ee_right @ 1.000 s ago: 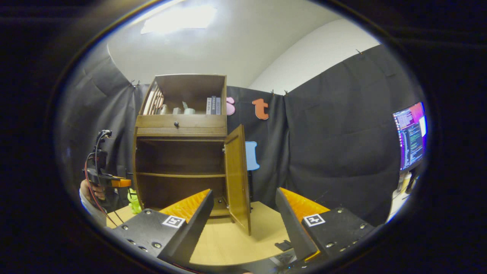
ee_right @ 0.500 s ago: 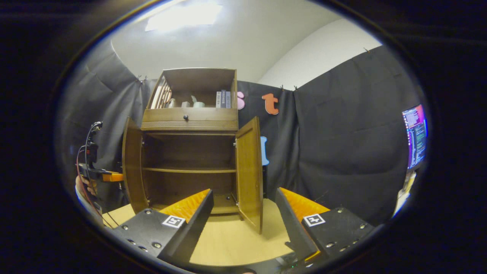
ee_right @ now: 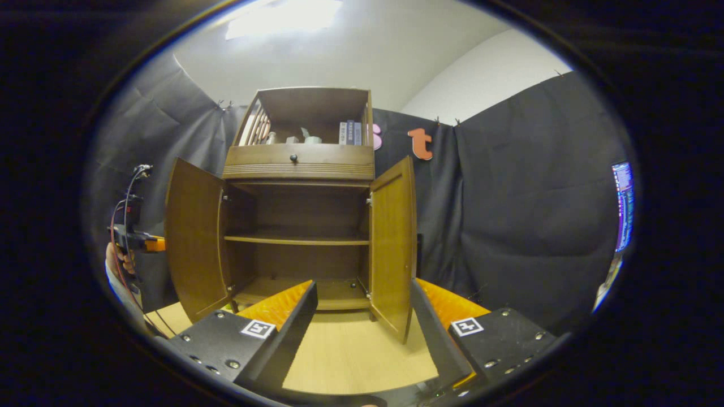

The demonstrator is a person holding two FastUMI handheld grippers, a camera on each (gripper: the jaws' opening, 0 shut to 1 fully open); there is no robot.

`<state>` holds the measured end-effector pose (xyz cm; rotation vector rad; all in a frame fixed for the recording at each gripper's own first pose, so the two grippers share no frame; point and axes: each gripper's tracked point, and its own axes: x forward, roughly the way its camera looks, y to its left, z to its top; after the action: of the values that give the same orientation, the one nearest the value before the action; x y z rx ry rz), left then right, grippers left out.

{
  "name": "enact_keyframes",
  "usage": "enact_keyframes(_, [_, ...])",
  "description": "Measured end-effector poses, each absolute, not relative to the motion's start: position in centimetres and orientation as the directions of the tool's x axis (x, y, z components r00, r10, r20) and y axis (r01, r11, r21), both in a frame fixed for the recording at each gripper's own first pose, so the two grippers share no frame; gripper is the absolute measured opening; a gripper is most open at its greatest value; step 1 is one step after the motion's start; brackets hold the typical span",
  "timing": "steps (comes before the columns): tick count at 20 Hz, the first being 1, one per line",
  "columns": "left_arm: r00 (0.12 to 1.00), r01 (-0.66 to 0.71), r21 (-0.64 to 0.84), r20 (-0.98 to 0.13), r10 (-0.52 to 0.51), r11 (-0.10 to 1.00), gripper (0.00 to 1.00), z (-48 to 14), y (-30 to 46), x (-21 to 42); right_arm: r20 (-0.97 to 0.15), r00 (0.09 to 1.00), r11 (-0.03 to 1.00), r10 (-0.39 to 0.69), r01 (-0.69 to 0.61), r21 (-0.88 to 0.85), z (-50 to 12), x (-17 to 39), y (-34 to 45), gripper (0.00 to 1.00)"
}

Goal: Open the right door of the double-door shoe cabinet with the right hand, and open the left door with the left hand.

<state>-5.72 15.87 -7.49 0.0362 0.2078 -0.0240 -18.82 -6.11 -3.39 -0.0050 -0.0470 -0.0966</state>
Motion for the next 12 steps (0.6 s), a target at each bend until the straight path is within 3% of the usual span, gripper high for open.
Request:
enact_keyframes(2, [0.976, 0.056, -0.022, -0.208, -0.06, 0.998, 0.06, -7.2, 15.5, -5.7, 0.04, 0.996, 0.997, -0.083, 0.083, -0.005, -3.7, -18.2, -5.5, 0.96])
enact_keyframes(12, [0.974, 0.081, -0.05, -0.206, -0.089, 0.995, 0.11, -7.6, 16.5, -5.8, 0.028, 0.997, 0.998, -0.066, 0.066, -0.005, -3.9, -17.7, -4.0, 0.96])
